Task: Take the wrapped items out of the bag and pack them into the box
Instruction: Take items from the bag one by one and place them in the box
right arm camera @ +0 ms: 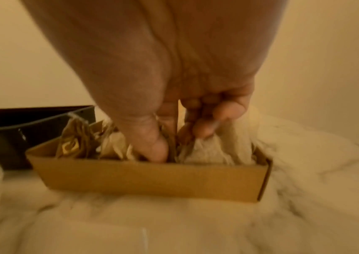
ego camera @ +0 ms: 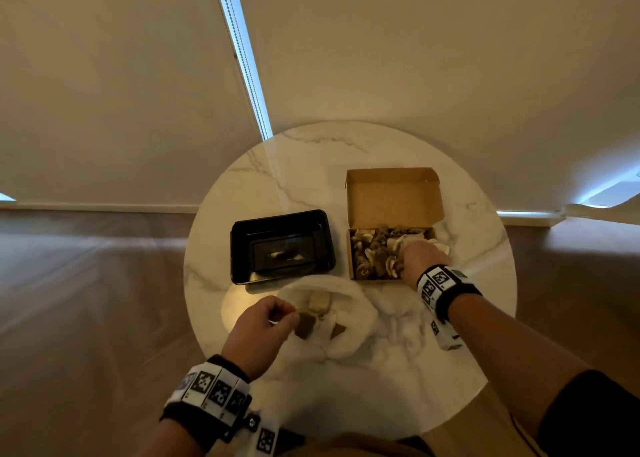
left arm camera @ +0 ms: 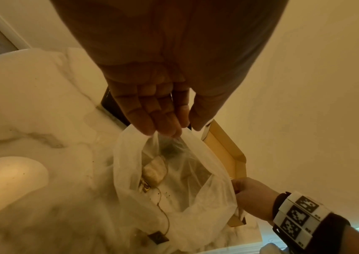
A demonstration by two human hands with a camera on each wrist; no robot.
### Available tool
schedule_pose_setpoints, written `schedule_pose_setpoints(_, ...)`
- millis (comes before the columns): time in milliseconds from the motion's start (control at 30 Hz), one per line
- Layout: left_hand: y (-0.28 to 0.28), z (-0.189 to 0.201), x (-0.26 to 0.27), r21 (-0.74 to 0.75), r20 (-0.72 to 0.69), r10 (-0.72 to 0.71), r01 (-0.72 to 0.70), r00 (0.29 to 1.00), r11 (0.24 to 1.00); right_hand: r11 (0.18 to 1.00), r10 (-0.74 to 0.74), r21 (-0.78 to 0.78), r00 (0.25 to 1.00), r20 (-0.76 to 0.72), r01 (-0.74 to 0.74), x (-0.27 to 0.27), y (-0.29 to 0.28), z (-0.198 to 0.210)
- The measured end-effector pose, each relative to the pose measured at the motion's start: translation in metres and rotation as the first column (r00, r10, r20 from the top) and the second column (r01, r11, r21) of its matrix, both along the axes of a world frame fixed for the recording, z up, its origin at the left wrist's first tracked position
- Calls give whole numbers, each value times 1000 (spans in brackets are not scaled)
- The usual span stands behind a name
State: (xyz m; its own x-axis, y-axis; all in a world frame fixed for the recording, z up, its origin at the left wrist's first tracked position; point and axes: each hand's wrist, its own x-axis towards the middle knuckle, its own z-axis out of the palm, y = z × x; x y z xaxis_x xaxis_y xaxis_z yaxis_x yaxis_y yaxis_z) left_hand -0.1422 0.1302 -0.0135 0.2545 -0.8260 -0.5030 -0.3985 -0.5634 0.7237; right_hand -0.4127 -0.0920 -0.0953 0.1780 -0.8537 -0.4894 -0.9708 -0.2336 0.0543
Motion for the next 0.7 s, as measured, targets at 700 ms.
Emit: schedule_pose_setpoints(700, -1, -34, 23, 175, 174, -244, 214, 954, 961, 951, 234, 107, 903, 360, -289, 131, 139, 18)
